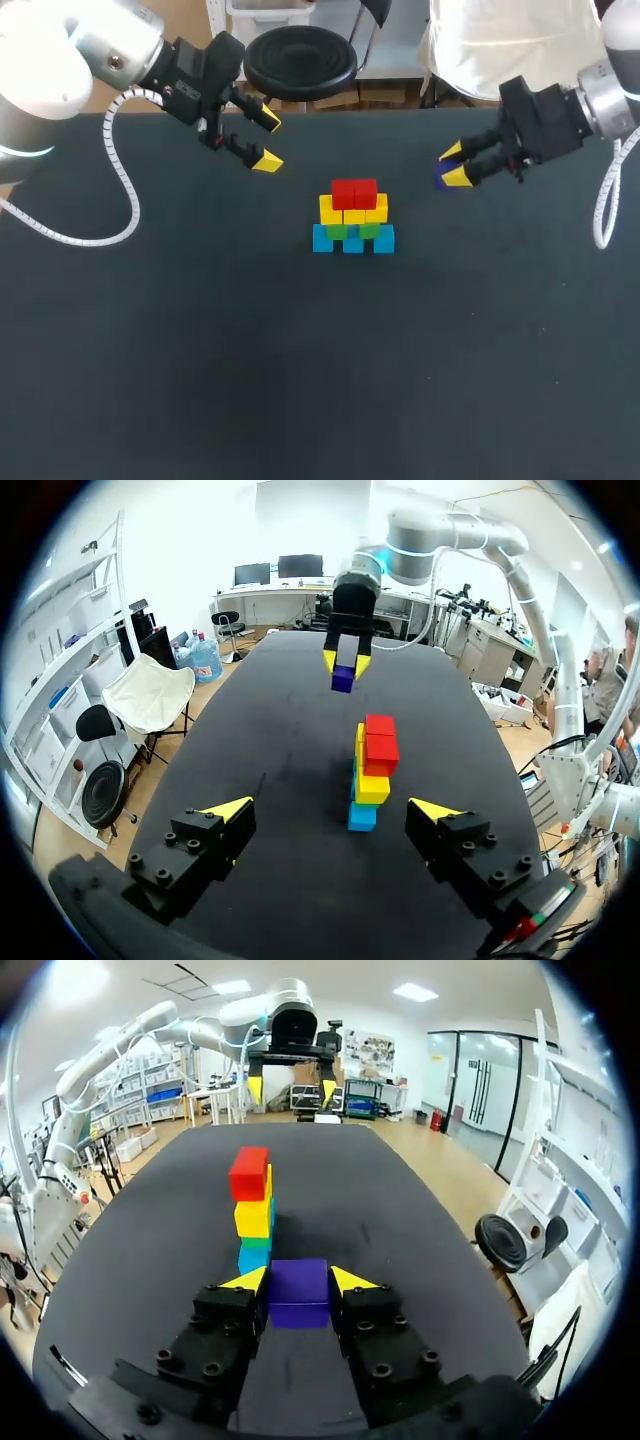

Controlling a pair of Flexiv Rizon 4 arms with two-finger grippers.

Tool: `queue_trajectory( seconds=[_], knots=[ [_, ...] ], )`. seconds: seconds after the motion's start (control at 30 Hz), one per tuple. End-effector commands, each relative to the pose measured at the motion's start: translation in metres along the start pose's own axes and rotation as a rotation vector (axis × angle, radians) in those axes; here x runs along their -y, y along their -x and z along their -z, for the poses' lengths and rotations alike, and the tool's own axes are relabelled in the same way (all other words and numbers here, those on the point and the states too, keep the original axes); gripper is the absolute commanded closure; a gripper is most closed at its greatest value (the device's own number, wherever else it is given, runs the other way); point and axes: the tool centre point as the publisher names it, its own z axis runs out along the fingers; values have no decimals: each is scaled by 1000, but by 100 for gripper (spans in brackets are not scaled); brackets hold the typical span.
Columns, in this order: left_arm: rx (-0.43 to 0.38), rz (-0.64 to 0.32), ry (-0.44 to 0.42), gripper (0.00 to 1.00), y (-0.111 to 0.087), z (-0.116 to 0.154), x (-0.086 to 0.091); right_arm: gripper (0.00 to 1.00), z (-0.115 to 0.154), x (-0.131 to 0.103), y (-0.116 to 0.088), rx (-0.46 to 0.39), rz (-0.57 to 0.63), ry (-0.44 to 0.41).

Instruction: Place the blue cubes, place green cubes on the blue cubes, place the yellow cubes on the green cubes, then place the red cubes on the yellow cubes, and place purple cube on the red cubes.

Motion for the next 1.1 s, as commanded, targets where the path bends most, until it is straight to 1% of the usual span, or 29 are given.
queue_trajectory(
  seconds=[0.03, 0.13, 0.27, 1.1],
  knots=[
    [-2, -1, -2, 0, 0, 0, -1, 100, -1, 0, 11, -10, 24, -1],
    [-2, -1, -2, 0, 0, 0, -1, 100, -1, -1, 19, -18, 48, 1],
    [-2, -1, -2, 0, 0, 0, -1, 100, 0, -2, 23, -31, 47, -15],
    [-2, -1, -2, 0, 0, 0, -1, 100, 1, -3, 23, -35, 37, -19]
  ],
)
